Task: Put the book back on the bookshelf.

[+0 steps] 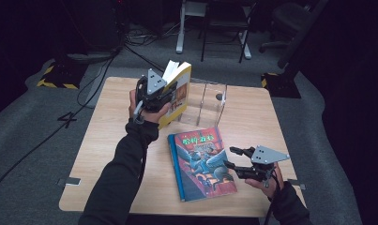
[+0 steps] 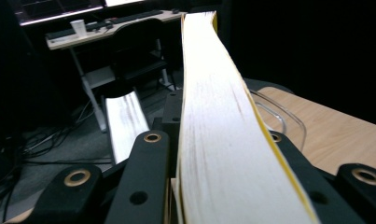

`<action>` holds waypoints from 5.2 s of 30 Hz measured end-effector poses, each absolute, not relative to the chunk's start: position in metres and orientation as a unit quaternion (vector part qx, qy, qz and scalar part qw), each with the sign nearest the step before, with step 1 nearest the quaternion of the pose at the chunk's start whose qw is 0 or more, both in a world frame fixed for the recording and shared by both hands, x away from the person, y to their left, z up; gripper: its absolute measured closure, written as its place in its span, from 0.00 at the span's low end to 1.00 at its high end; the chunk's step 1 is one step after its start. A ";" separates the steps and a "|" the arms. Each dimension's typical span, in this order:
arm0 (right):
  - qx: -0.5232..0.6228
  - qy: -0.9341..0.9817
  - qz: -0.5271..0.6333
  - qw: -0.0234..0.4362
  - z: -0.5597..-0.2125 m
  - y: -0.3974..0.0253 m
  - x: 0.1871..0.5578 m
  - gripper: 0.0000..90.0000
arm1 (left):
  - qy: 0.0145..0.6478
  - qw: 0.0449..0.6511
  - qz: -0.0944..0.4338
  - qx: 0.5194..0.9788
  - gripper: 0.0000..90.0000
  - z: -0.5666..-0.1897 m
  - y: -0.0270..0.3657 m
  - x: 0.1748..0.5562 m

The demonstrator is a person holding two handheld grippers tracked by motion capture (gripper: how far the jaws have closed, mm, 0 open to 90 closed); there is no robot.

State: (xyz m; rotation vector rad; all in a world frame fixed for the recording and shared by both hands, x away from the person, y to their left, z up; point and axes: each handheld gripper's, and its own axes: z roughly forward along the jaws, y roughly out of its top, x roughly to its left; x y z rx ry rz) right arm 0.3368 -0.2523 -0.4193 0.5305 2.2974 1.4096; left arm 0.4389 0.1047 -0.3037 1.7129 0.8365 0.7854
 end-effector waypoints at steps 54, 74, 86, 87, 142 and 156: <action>0.170 0.841 0.483 0.174 -0.430 -0.240 0.337 0.52 | 0.429 0.526 0.343 0.649 0.83 -0.350 0.076 0.480; 0.164 0.845 0.480 0.173 -0.432 -0.237 0.336 0.52 | 0.415 0.547 0.343 0.641 0.82 -0.370 0.086 0.470; 0.164 0.847 0.477 0.169 -0.433 -0.237 0.336 0.51 | 0.400 0.545 0.330 0.658 0.60 -0.365 0.099 0.457; 0.164 0.846 0.478 0.168 -0.433 -0.237 0.336 0.51 | 0.401 0.546 0.328 0.658 0.57 -0.366 0.103 0.455; 0.154 0.862 0.458 0.152 -0.444 -0.228 0.338 0.51 | 0.468 0.391 0.306 0.731 0.84 -0.495 0.080 0.466; 0.153 0.865 0.454 0.149 -0.446 -0.226 0.340 0.51 | 0.471 0.392 0.304 0.730 0.84 -0.493 0.073 0.483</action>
